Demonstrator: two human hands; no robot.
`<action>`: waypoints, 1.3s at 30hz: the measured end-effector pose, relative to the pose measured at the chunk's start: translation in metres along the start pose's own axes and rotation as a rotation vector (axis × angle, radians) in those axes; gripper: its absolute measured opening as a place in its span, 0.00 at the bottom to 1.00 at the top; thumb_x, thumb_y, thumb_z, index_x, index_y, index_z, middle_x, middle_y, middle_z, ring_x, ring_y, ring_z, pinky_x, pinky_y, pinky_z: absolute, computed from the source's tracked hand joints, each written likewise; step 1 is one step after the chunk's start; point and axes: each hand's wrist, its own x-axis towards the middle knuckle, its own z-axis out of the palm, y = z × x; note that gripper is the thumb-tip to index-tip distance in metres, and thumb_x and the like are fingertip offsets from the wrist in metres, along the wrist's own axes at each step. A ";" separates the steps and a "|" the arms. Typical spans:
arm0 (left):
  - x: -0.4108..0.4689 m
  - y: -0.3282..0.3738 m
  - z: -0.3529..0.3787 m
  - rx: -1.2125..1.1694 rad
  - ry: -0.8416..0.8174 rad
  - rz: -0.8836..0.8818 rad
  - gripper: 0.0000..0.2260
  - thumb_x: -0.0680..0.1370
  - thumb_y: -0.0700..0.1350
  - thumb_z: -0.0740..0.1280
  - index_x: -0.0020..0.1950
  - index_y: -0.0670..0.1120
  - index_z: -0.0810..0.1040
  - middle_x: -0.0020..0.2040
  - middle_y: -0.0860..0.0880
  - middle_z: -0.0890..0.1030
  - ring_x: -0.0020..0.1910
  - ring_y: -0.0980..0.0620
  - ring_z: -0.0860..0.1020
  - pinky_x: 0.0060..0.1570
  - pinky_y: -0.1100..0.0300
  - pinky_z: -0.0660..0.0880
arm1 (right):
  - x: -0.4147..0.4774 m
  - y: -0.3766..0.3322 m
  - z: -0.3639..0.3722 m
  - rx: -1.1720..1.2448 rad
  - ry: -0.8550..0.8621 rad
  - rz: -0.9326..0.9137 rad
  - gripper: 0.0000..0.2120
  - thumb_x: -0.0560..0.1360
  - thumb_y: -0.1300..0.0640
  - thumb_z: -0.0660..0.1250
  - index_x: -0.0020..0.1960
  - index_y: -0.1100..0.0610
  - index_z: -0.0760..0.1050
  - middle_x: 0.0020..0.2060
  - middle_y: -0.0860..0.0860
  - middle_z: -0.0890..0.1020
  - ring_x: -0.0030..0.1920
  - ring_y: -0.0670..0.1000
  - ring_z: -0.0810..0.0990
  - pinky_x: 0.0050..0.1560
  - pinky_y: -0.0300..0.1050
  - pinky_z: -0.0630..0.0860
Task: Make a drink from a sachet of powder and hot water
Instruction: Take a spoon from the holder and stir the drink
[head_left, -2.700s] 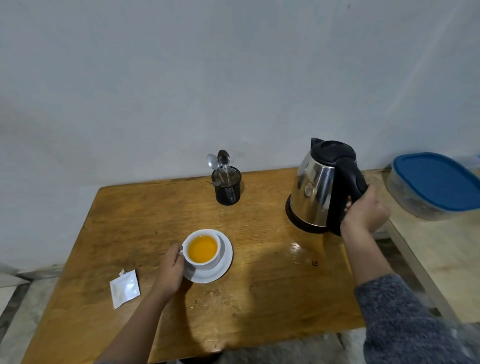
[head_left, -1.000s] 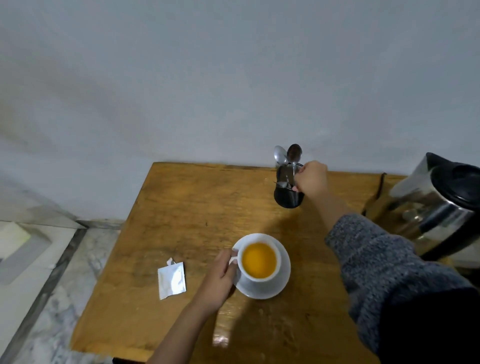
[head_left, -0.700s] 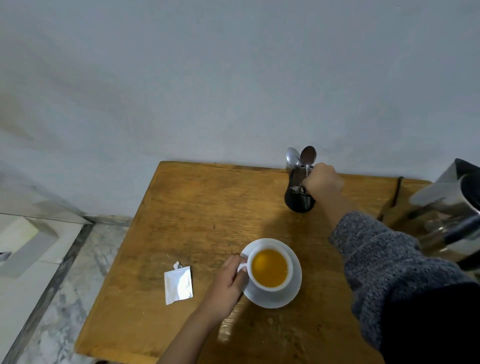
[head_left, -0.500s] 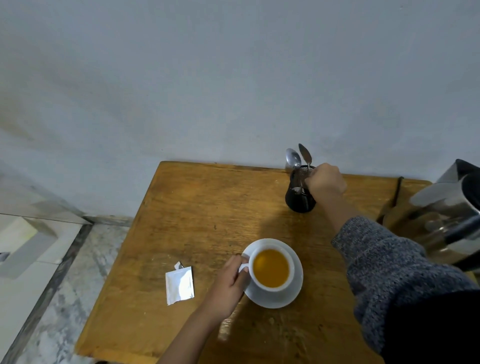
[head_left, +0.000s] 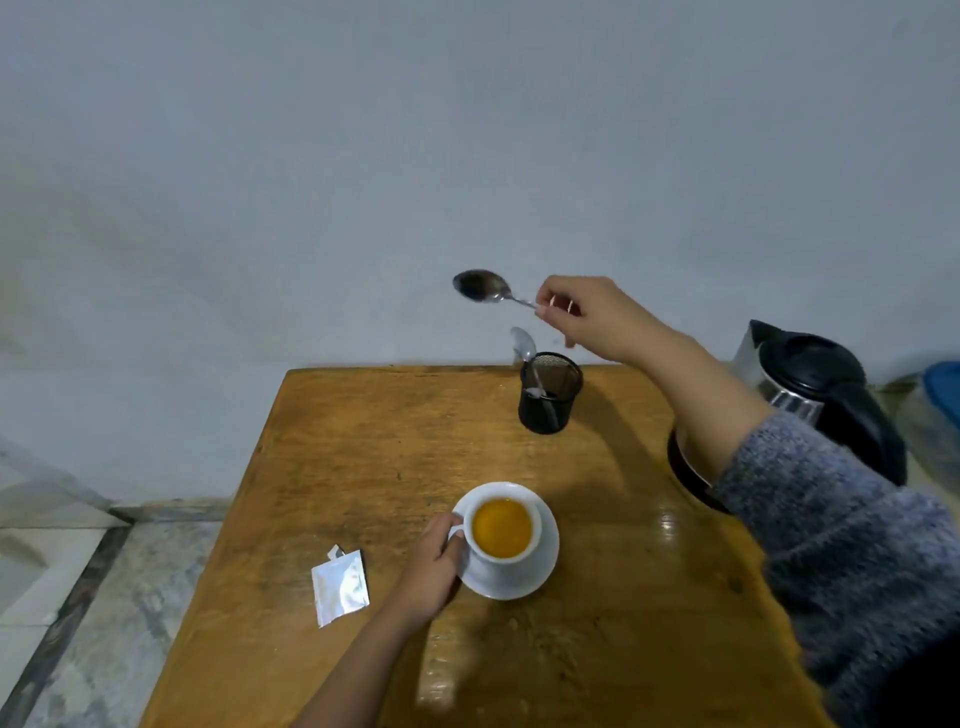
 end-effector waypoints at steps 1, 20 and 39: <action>0.000 0.000 0.000 0.008 0.007 0.005 0.10 0.81 0.45 0.56 0.56 0.50 0.75 0.56 0.48 0.76 0.55 0.54 0.74 0.50 0.64 0.69 | -0.011 -0.004 0.003 -0.026 -0.070 -0.004 0.06 0.77 0.54 0.62 0.48 0.54 0.77 0.39 0.48 0.77 0.38 0.49 0.76 0.42 0.48 0.74; 0.005 -0.004 0.001 0.126 0.022 0.005 0.08 0.81 0.44 0.55 0.55 0.49 0.72 0.57 0.44 0.76 0.54 0.49 0.73 0.52 0.57 0.68 | -0.105 0.001 0.107 -0.041 -0.226 0.095 0.03 0.71 0.62 0.70 0.45 0.58 0.80 0.42 0.52 0.83 0.44 0.48 0.80 0.44 0.44 0.80; 0.003 -0.004 0.006 0.095 0.067 -0.012 0.08 0.80 0.44 0.55 0.56 0.48 0.72 0.59 0.43 0.75 0.55 0.49 0.73 0.52 0.58 0.67 | -0.103 -0.005 0.116 -0.109 -0.328 0.003 0.10 0.78 0.56 0.60 0.51 0.58 0.77 0.44 0.55 0.82 0.42 0.53 0.79 0.42 0.50 0.76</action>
